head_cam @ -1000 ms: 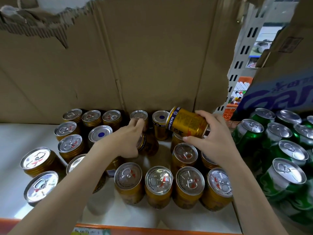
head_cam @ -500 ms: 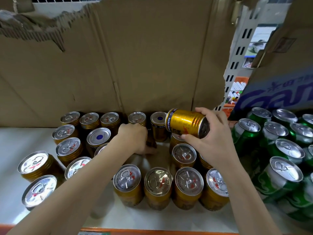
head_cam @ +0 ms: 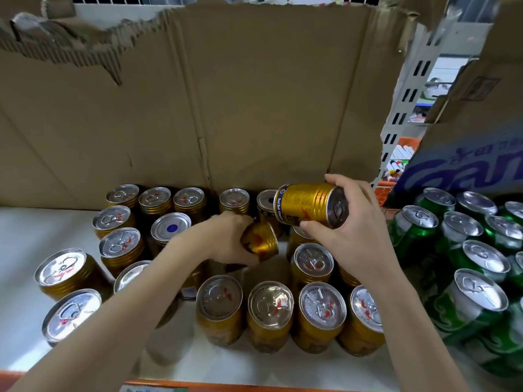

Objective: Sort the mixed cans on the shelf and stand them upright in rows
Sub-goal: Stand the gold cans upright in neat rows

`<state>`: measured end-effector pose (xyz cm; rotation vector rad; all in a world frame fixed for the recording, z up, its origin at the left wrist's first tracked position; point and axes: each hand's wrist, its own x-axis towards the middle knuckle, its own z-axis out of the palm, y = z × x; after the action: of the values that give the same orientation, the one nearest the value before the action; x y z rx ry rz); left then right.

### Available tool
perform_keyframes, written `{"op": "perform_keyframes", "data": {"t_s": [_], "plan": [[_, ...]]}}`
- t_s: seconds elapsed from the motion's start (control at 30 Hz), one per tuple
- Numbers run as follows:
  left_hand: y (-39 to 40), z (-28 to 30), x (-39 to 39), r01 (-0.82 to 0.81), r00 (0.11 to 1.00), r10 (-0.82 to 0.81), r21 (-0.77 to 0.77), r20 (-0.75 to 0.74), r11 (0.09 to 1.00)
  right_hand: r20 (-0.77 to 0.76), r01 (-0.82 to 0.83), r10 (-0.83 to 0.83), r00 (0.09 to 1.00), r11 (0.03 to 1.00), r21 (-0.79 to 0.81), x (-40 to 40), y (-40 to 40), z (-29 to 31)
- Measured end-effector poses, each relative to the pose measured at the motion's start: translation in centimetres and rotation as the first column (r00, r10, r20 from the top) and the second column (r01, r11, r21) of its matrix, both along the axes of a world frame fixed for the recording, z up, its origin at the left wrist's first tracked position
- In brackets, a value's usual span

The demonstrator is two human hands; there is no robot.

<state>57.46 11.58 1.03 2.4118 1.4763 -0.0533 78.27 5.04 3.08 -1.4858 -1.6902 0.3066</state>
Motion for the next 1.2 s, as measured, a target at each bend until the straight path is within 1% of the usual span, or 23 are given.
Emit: {"op": "perform_keyframes", "data": {"t_s": [0.07, 0.13, 0.17, 0.2, 0.33, 0.43, 0.53, 0.63, 0.67, 0.77, 0.87, 0.97, 1.07, 1.2], "plan": [[-0.4, 0.3, -1.3, -0.057, 0.986, 0.045, 0.07, 0.163, 0.996, -0.004, -0.01, 0.01, 1.0, 1.0, 0.008, -0.5, 0.3, 0.4], [-0.6, 0.9, -2.6, -0.151, 0.939, 0.118, 0.078, 0.324, 0.985, 0.002, -0.018, 0.018, 1.0, 1.0, 0.024, -1.2, 0.7, 0.8], [-0.6, 1.2, -3.1, -0.18, 0.917, 0.143, 0.067, 0.374, 0.981, 0.017, -0.025, 0.024, 1.0, 0.999, 0.036, -1.6, 1.0, 1.1], [-0.5, 1.4, -3.6, -0.194, 0.907, 0.156, 0.057, 0.391, 0.979, 0.039, -0.033, 0.031, 0.999, 0.999, 0.043, -2.1, 1.2, 1.4], [-0.4, 1.3, -4.5, -0.167, 0.91, 0.141, 0.033, 0.391, 0.985, 0.156, -0.091, 0.095, 0.983, 0.995, -0.034, -3.9, 2.3, 2.3], [-0.4, 0.5, -4.7, -0.093, 0.921, 0.087, -0.003, 0.379, 0.996, 0.29, -0.144, 0.176, 0.941, 0.981, -0.129, -5.2, 3.1, 2.3], [0.1, -0.4, -4.9, -0.055, 0.962, 0.064, -0.039, 0.266, 0.998, 0.39, -0.148, 0.245, 0.888, 0.954, -0.262, -5.9, 3.6, 1.8], [0.7, -1.1, -4.5, -0.037, 0.994, 0.039, -0.016, 0.104, 0.999, 0.411, -0.156, 0.312, 0.856, 0.916, -0.37, -6.3, 3.9, 0.9], [0.8, -1.1, -4.4, -0.036, 0.997, 0.036, -0.004, 0.071, 0.999, 0.423, -0.155, 0.333, 0.843, 0.903, -0.402, -6.5, 3.9, 0.5], [1.2, -1.2, -4.2, -0.032, 0.996, 0.033, -0.008, 0.083, 0.999, 0.464, -0.116, 0.356, 0.811, 0.876, -0.469, -6.6, 3.9, -0.5], [1.4, -1.0, -4.5, 0.032, 0.997, -0.032, 0.006, 0.069, 0.999, 0.486, -0.091, 0.37, 0.792, 0.858, -0.505, -6.8, 4.1, -1.3], [1.2, -0.2, -4.7, 0.067, 0.995, -0.07, 0.04, 0.066, 0.997, 0.485, -0.086, 0.367, 0.794, 0.857, -0.509, -7.0, 4.2, -1.3], [1.0, 0.6, -4.8, 0.047, 0.995, -0.053, 0.076, 0.082, 0.996, 0.453, -0.092, 0.338, 0.825, 0.872, -0.481, -6.7, 4.0, 0.2], [1.2, 2.5, -5.4, 0.011, 0.995, -0.021, 0.096, 0.098, 0.995, 0.415, -0.095, 0.269, 0.869, 0.915, -0.393, -5.9, 4.0, 3.0]]}}
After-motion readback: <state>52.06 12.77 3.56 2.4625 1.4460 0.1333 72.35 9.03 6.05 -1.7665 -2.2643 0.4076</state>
